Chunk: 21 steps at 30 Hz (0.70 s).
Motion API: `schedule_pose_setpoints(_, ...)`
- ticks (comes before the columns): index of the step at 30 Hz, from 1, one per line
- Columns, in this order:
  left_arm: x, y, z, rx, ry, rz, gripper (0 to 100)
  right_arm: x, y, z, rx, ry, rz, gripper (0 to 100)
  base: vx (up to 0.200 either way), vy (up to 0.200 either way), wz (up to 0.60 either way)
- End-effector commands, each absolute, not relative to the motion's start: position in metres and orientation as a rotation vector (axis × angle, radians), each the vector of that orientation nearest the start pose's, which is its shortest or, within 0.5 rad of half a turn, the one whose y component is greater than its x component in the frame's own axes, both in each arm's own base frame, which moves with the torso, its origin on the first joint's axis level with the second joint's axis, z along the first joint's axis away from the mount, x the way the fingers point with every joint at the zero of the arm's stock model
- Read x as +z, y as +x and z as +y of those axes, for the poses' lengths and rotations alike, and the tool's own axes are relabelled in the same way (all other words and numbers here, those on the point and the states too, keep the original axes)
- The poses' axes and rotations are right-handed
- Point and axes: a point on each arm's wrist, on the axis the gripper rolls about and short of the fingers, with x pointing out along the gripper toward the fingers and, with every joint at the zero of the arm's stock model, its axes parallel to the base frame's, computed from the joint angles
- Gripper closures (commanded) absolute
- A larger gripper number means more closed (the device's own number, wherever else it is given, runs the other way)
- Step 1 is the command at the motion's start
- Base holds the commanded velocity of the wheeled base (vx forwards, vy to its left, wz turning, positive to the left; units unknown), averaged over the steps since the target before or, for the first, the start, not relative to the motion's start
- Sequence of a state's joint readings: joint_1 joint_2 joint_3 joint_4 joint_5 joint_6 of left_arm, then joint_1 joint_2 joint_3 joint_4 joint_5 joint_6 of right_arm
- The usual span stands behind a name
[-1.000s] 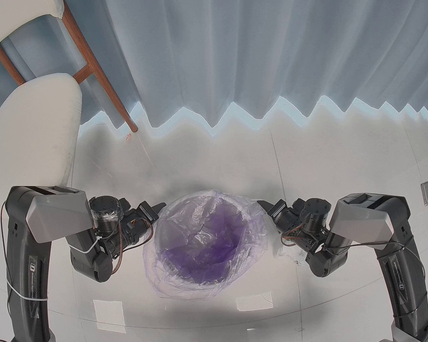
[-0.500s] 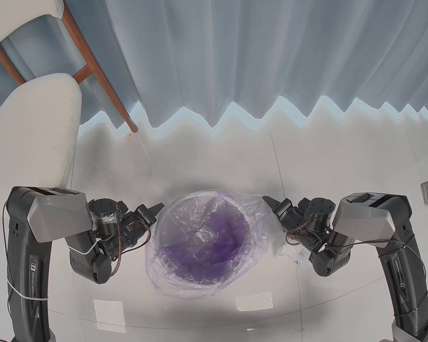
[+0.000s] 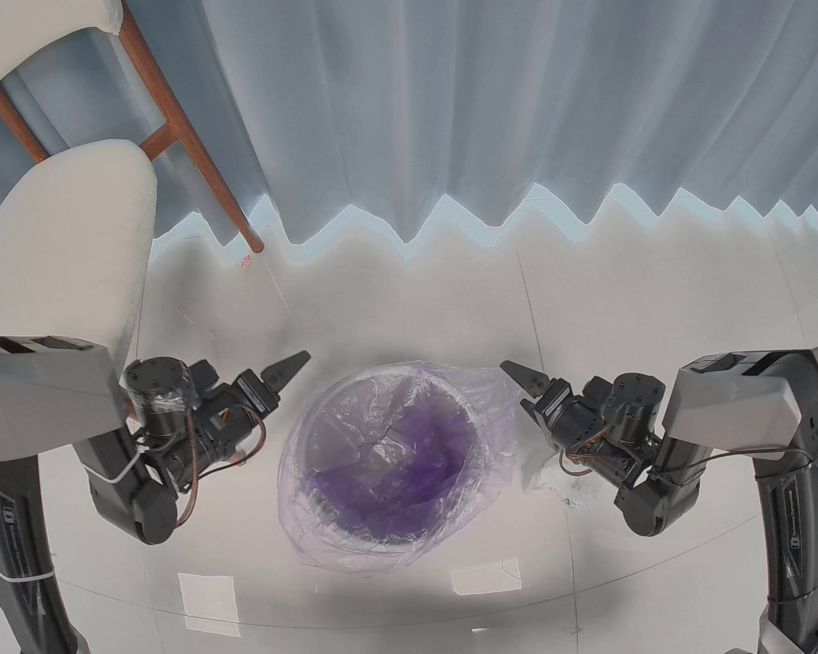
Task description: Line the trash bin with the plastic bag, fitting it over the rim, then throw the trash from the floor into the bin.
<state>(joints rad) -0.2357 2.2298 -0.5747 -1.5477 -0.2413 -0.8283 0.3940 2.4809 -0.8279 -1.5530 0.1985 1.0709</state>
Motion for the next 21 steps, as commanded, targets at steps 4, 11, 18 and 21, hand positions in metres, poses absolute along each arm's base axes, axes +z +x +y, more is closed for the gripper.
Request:
schedule_pose_setpoints(4, 0.133, 0.272, -0.070, -0.491, -0.628, 0.060, 0, 0.054, 0.332, 0.146, 0.542, 1.019, 0.344, 0, 0.000, 0.000, 0.00)
schedule_pose_setpoints(11, 0.149, 0.218, -0.082, -0.644, -0.568, 0.060, 0, 0.086, 0.314, 0.134, 0.563, 1.019, 0.286, 0, 0.000, 0.000, 0.00)
schedule_pose_setpoints(18, 0.150, 0.187, -0.087, -0.726, -0.409, 0.031, 0, 0.097, 0.272, 0.124, 0.594, 0.725, 0.244, 0, 0.000, 0.000, 0.00)
schedule_pose_setpoints(21, 0.158, 0.184, -0.080, -0.706, -0.358, -0.033, 0, 0.097, 0.259, 0.127, 0.621, 0.615, 0.234, 0, 0.000, 0.000, 0.00)
